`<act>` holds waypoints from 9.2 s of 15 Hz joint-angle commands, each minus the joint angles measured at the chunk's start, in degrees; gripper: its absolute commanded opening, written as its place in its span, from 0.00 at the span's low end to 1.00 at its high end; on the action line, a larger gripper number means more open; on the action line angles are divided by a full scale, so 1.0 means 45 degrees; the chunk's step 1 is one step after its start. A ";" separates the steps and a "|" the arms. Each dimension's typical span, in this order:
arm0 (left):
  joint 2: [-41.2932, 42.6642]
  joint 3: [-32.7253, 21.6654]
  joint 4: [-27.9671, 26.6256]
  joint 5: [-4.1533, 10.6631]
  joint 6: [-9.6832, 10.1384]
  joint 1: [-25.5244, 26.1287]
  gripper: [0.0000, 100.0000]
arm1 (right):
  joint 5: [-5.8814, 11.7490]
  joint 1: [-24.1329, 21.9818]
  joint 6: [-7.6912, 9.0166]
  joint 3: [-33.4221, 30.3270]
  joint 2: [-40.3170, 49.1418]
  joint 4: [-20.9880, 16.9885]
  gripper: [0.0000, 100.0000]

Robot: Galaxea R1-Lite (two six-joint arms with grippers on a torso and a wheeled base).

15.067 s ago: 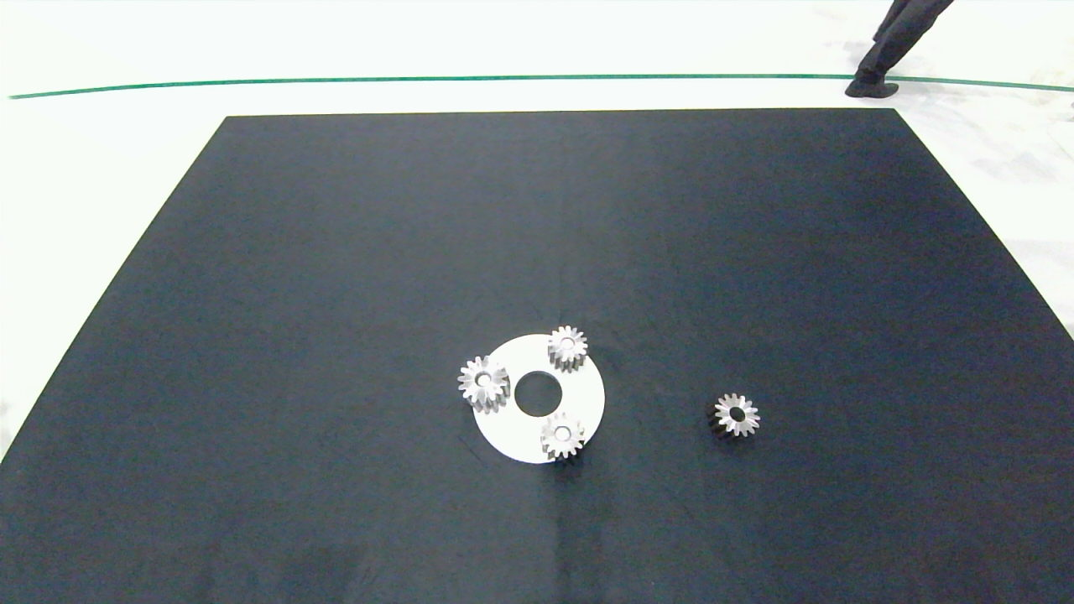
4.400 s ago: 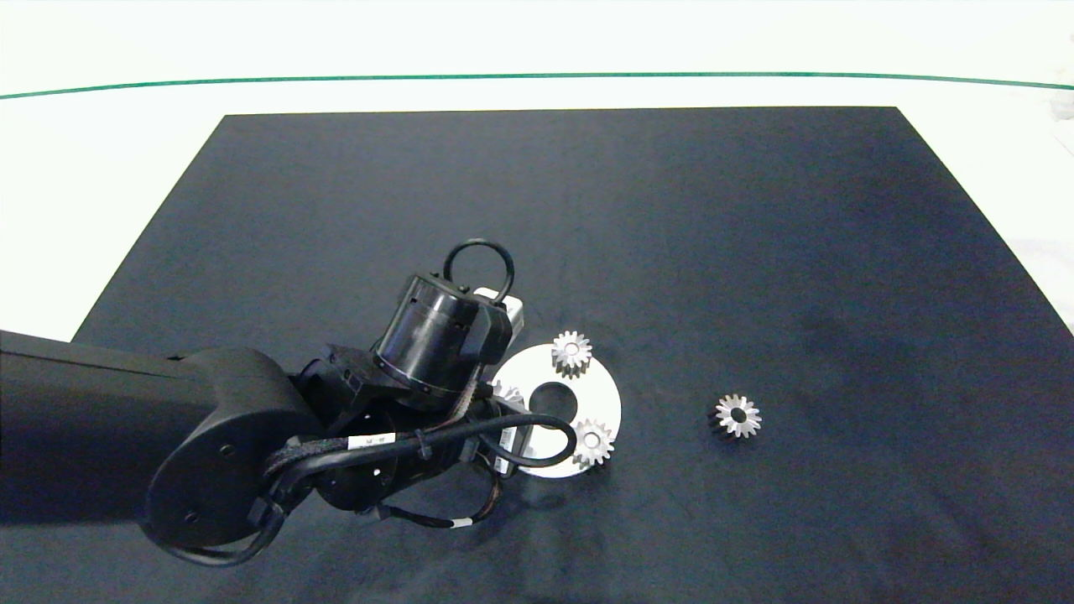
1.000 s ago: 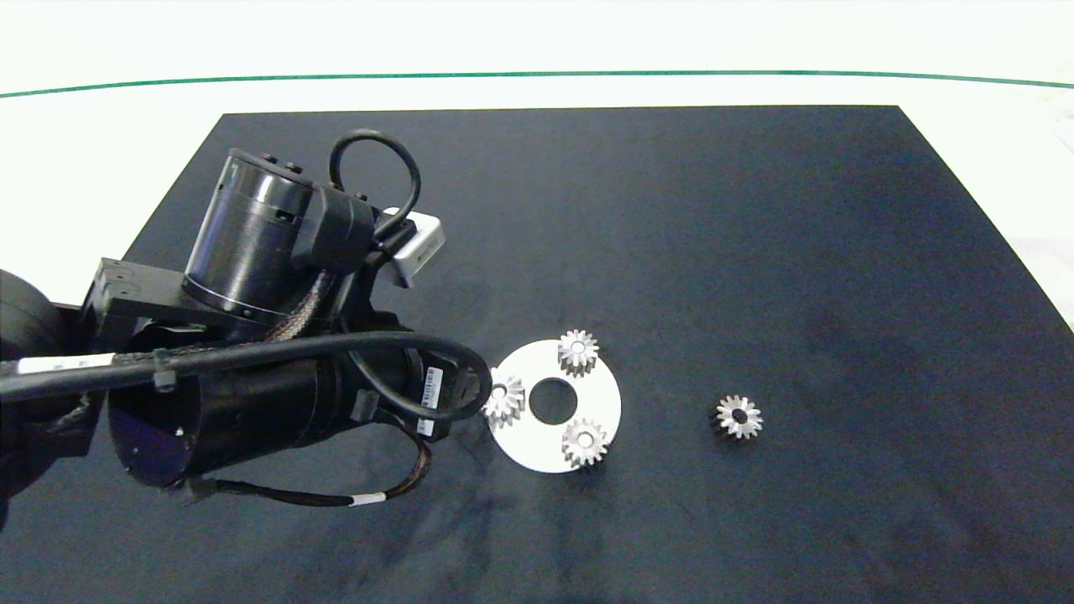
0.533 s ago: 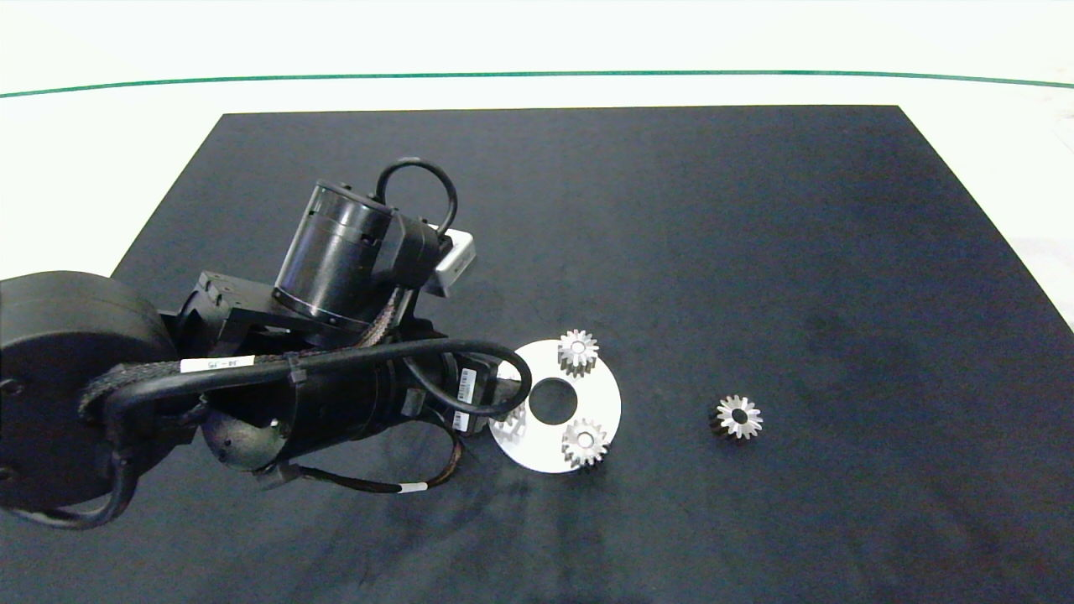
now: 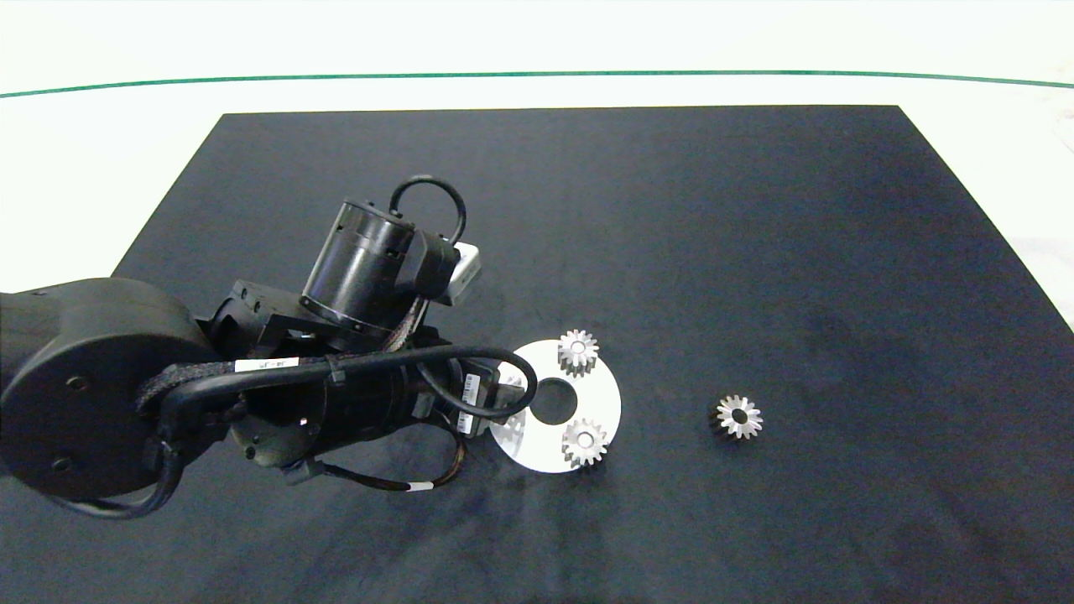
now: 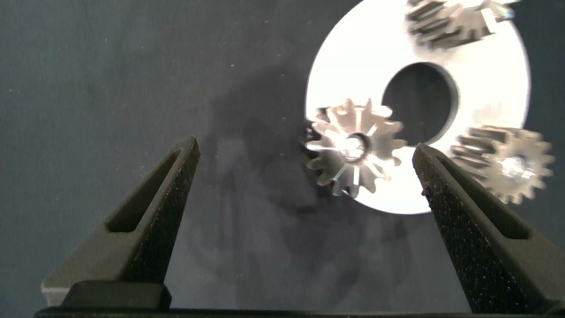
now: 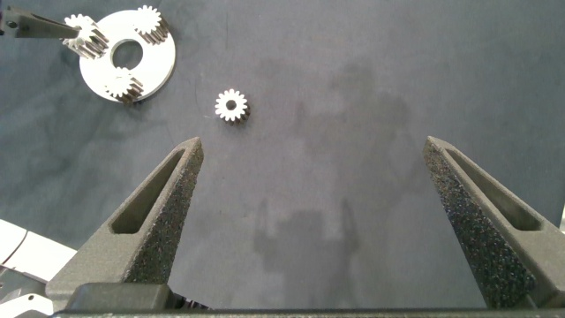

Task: Remove an incorrectly installed larger gear and replace it with the correct smaller gear

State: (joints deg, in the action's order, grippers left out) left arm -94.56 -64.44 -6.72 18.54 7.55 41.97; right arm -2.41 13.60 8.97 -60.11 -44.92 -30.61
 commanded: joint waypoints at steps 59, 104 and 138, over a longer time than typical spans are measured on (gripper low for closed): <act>-0.1232 0.1156 0.2352 0.0938 -0.0251 0.0673 0.46 | -0.0030 0.0024 -0.0002 0.0038 0.0022 -0.0014 1.00; 0.6307 -0.2653 -0.6281 0.1114 -0.0622 -0.4522 1.00 | 0.0029 0.0180 0.0135 0.0858 -0.0486 0.0318 1.00; 0.8377 -0.3668 -0.7277 0.1114 -0.0954 -0.4425 1.00 | 0.2431 0.4711 0.1893 -0.1583 -0.9177 0.0318 1.00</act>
State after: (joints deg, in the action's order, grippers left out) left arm -56.89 -80.95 -39.24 23.42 3.22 21.99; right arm 8.51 34.87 17.41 -67.11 -85.27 -29.03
